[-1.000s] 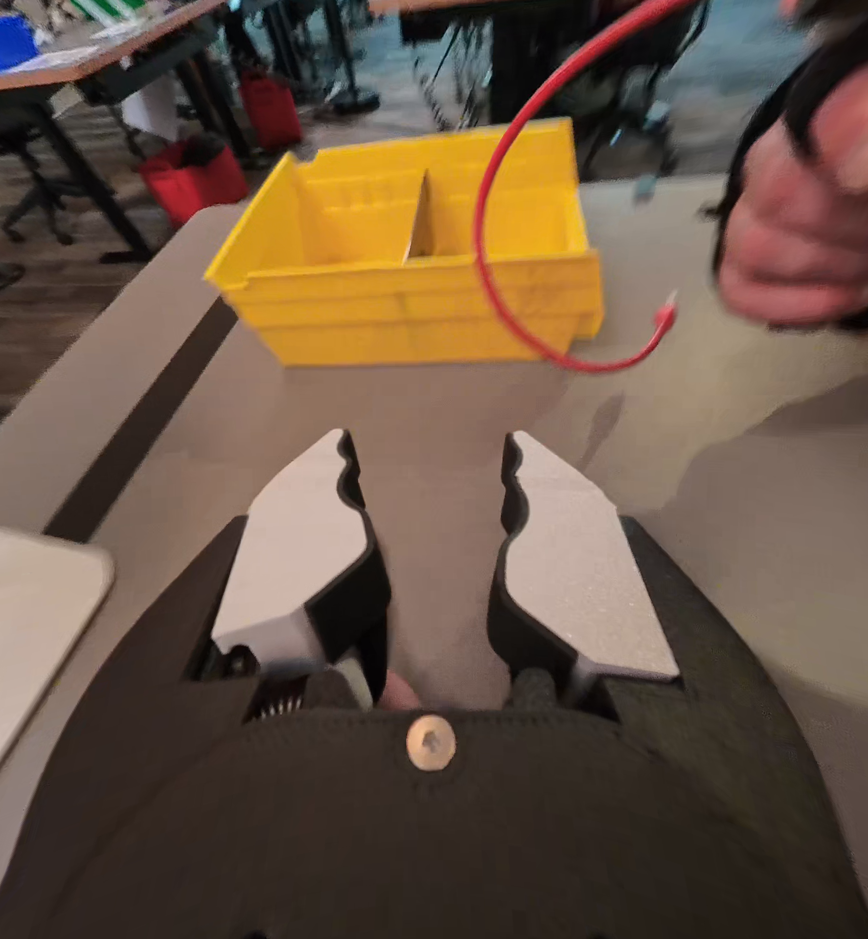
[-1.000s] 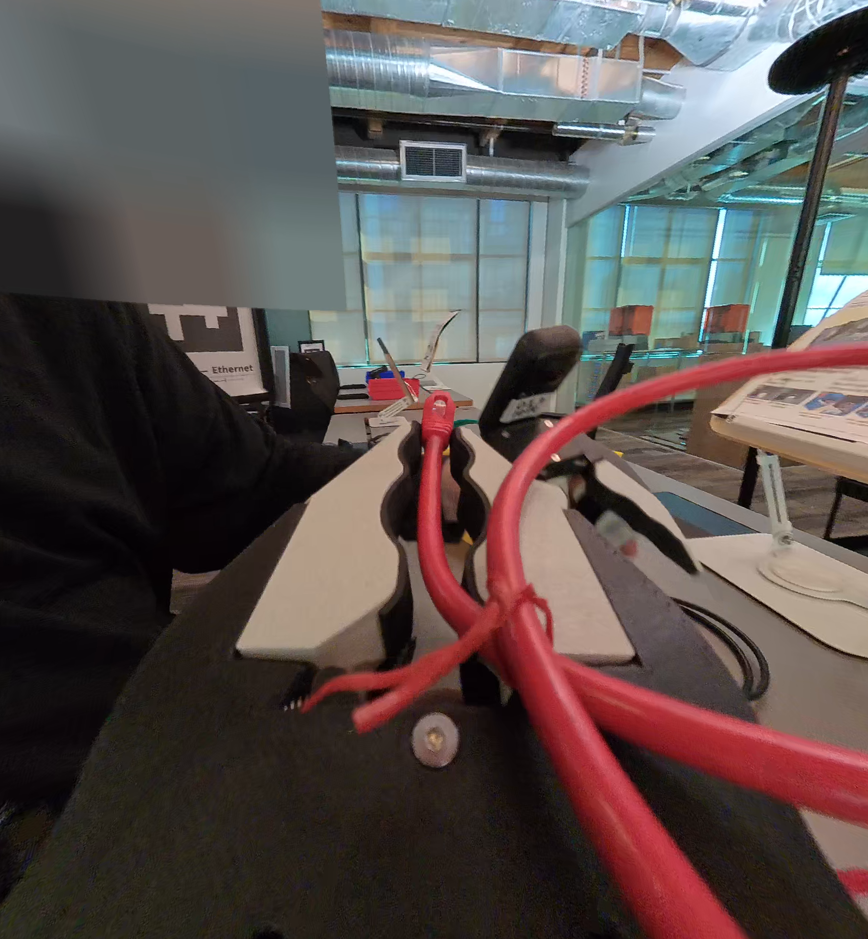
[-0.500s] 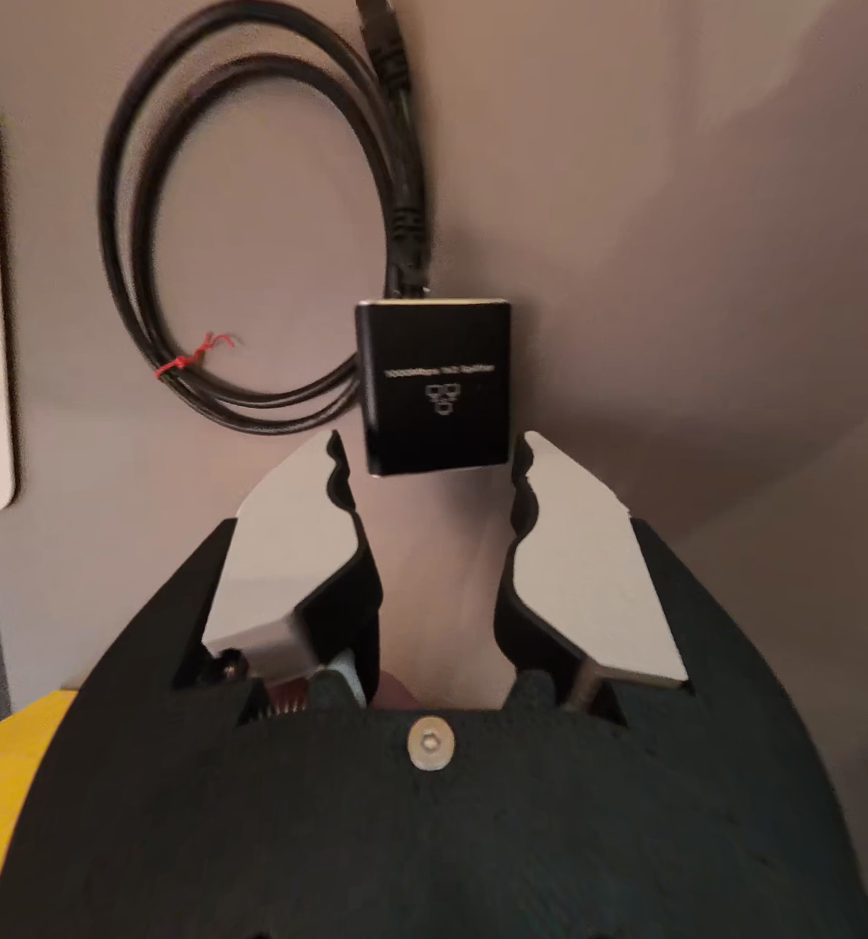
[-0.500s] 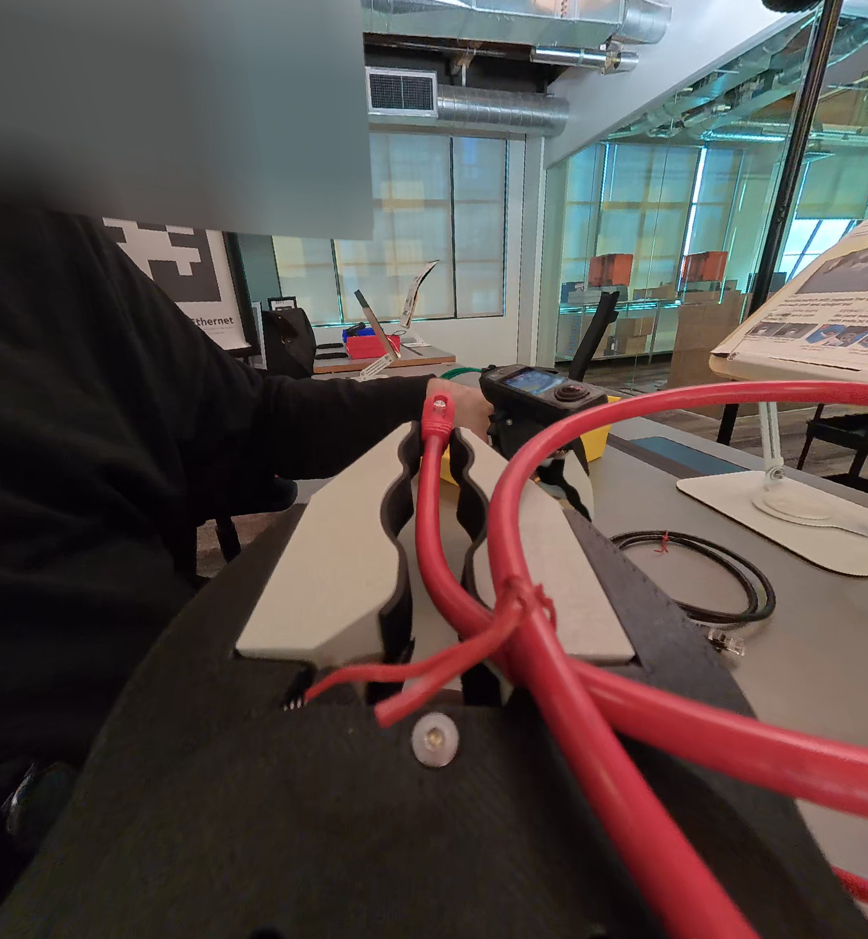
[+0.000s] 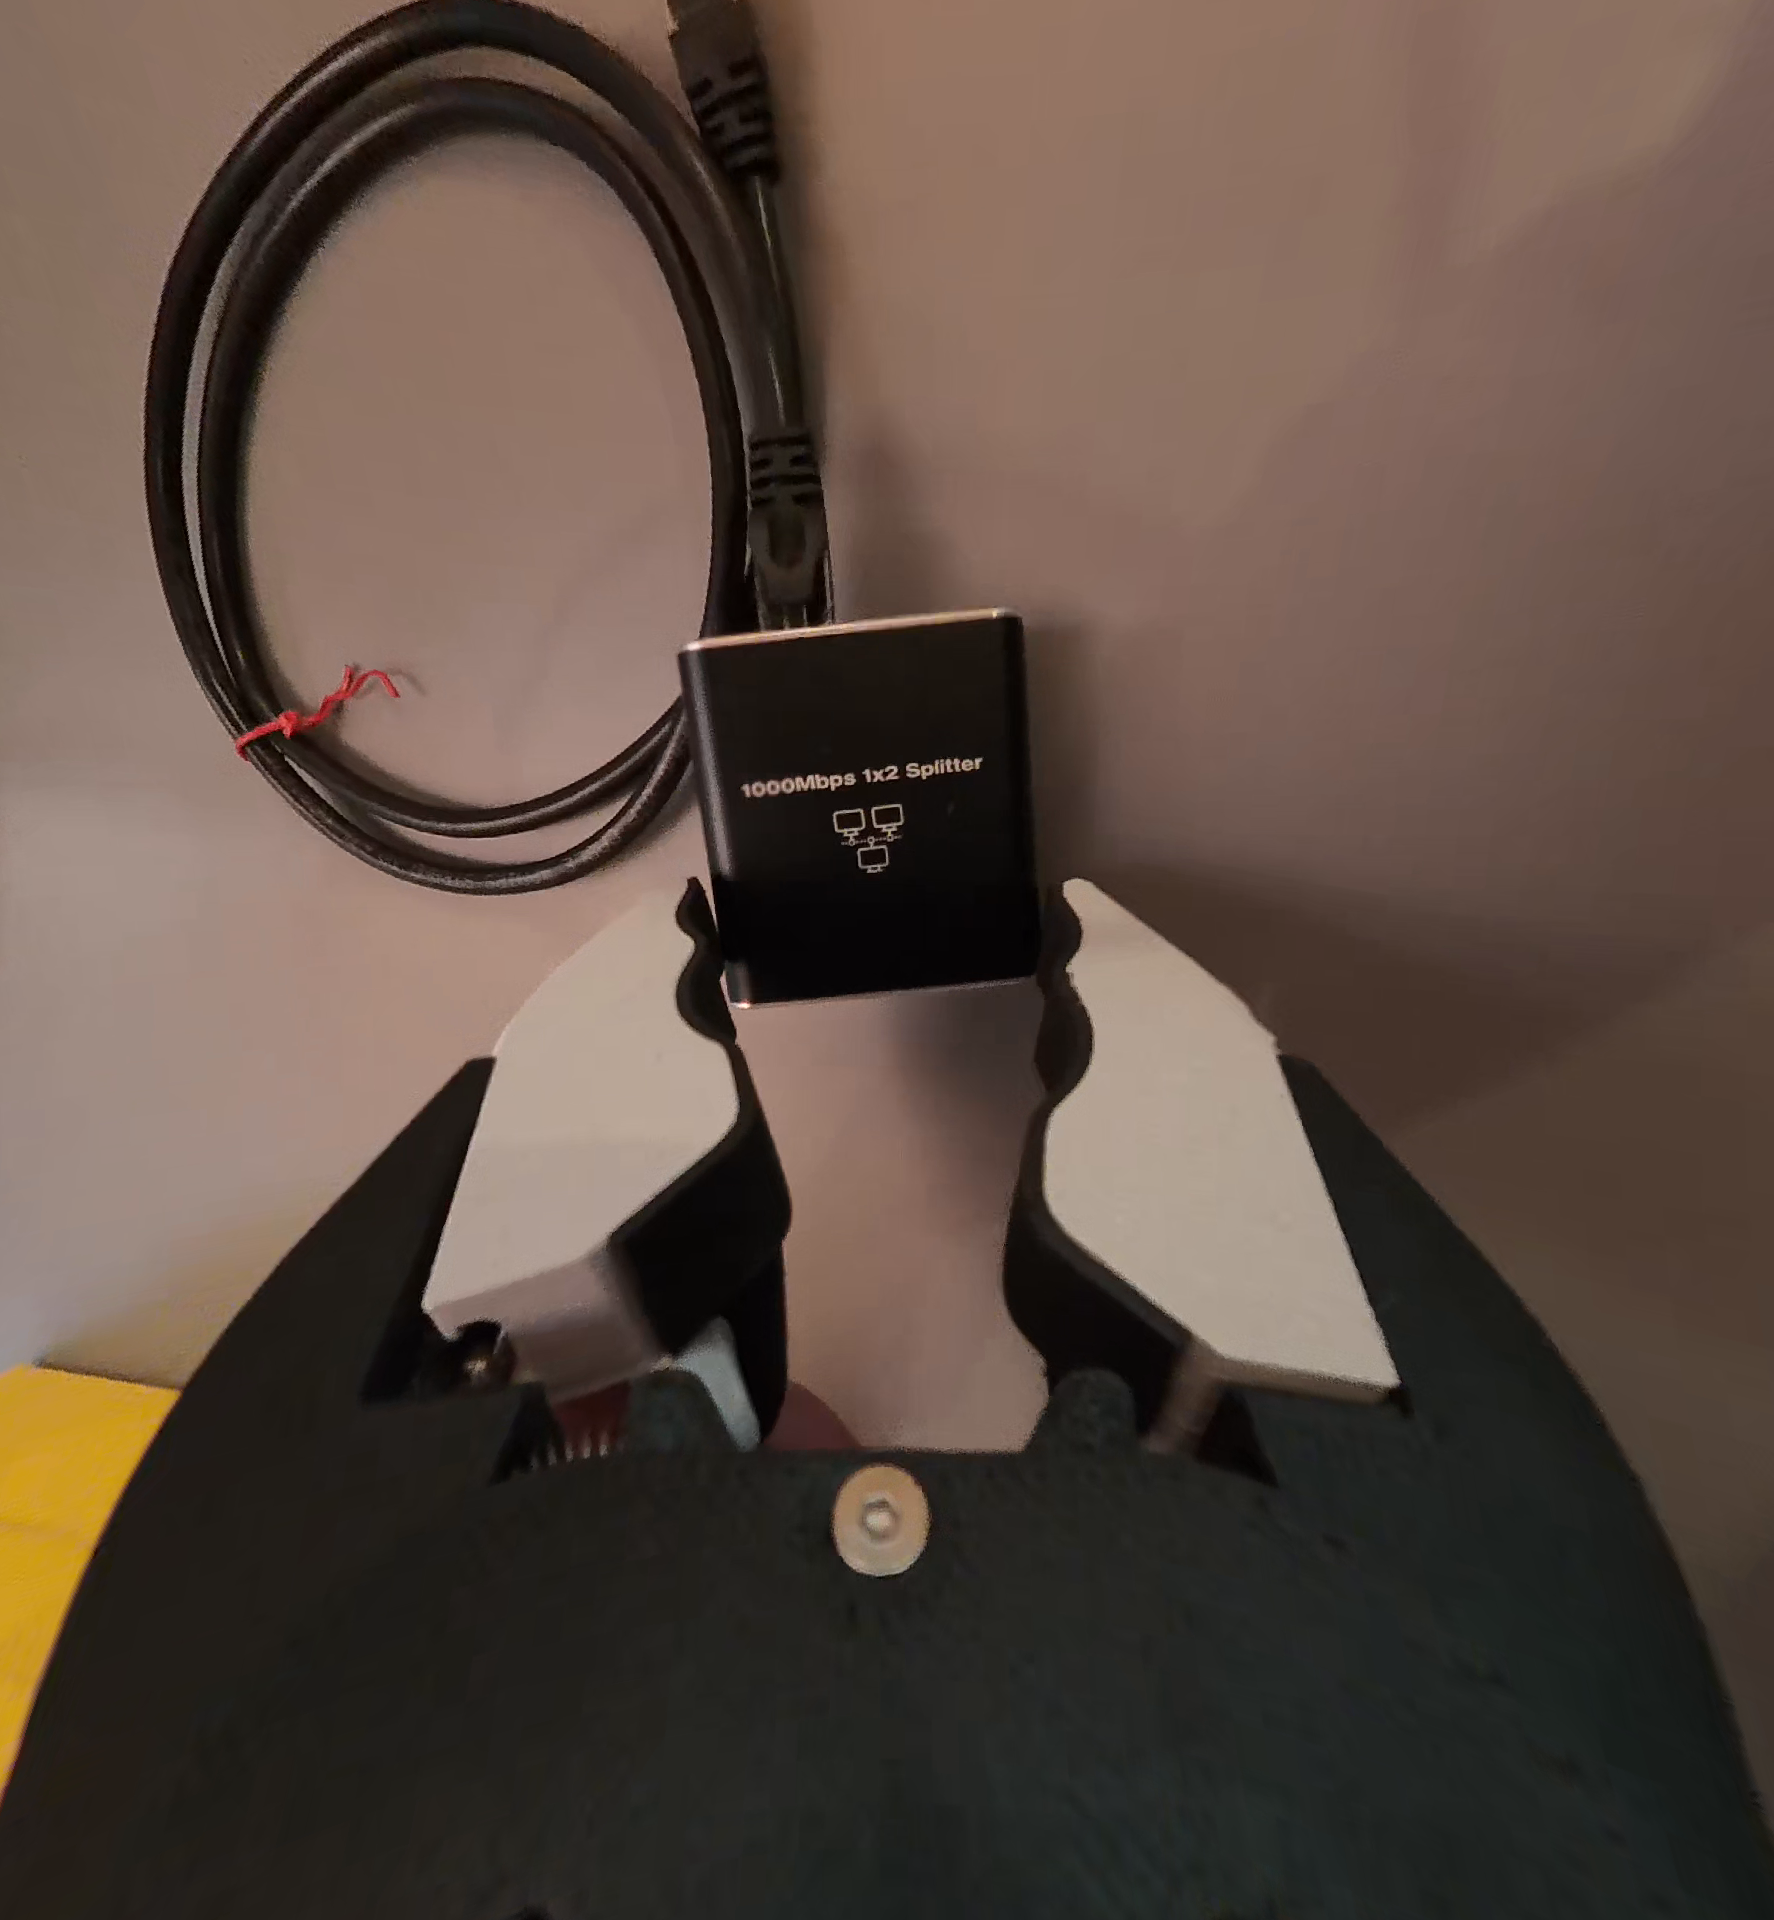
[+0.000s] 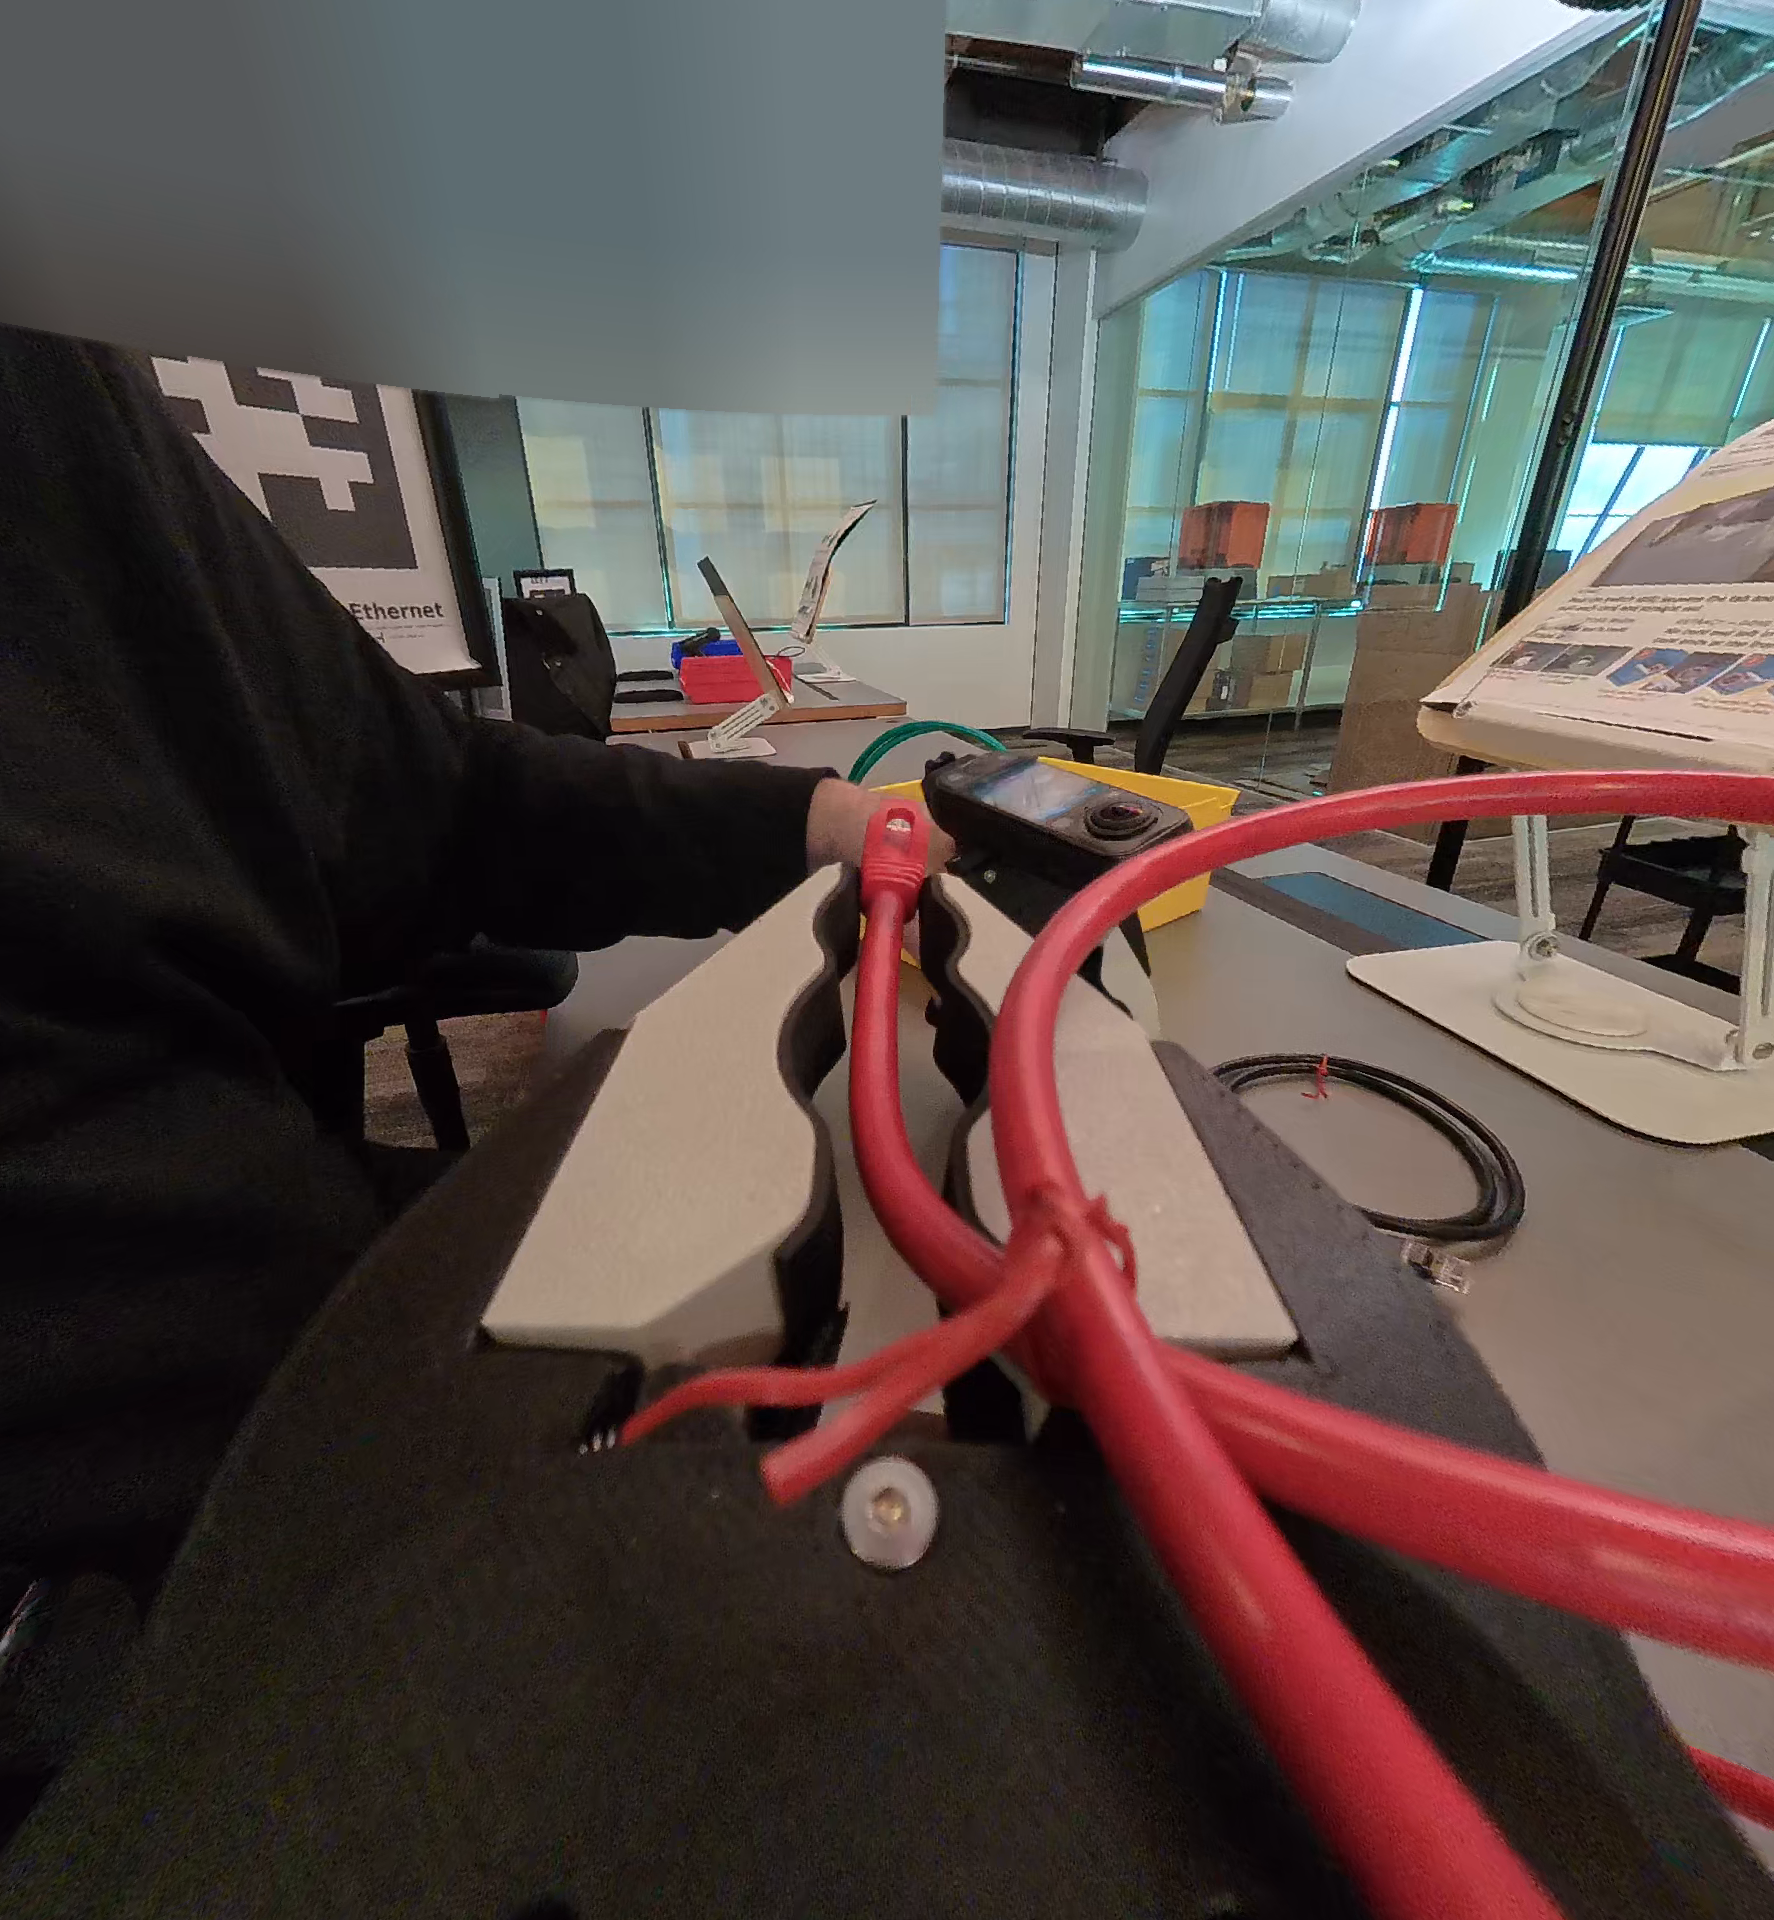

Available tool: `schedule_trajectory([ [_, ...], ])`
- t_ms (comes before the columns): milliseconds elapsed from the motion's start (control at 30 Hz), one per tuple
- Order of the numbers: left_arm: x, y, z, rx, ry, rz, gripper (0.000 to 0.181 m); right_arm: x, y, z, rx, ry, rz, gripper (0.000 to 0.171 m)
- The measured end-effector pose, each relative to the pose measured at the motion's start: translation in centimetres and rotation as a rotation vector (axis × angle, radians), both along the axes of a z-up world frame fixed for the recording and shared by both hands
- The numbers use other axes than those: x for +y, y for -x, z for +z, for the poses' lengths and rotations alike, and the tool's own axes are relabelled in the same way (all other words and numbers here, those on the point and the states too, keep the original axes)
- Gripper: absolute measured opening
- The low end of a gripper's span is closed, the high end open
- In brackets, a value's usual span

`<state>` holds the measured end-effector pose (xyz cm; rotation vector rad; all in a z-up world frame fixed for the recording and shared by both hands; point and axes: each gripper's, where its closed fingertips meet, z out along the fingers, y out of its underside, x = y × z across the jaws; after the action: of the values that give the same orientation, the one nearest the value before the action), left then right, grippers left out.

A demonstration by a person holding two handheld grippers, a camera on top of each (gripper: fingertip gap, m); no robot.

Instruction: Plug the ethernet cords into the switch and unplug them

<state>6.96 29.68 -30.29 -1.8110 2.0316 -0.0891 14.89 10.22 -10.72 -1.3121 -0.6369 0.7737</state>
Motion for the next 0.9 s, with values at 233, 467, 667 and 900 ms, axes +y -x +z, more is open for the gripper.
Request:
schedule_trajectory([
  [233, -2.0, -0.4, -0.2, -0.090, 0.102, 0.207, 0.054, 0.0, -0.6, -0.1, 0.011, 0.002, -0.009, 0.010],
  [467, -2.0, 1.9, 0.2, -0.268, 0.114, 0.544, 0.054, -0.5, -0.5, 0.3, 0.023, -0.014, 0.006, 0.010],
  [667, -2.8, 2.8, 0.5, -0.413, 0.161, 0.784, 0.055, -1.0, -0.2, 0.5, 0.041, -0.022, 0.032, 0.010],
  [900, -5.4, -0.2, 0.4, -0.511, 0.320, 0.791, 0.063, -1.2, -1.0, 0.7, 0.062, -0.025, 0.022, 0.009],
])
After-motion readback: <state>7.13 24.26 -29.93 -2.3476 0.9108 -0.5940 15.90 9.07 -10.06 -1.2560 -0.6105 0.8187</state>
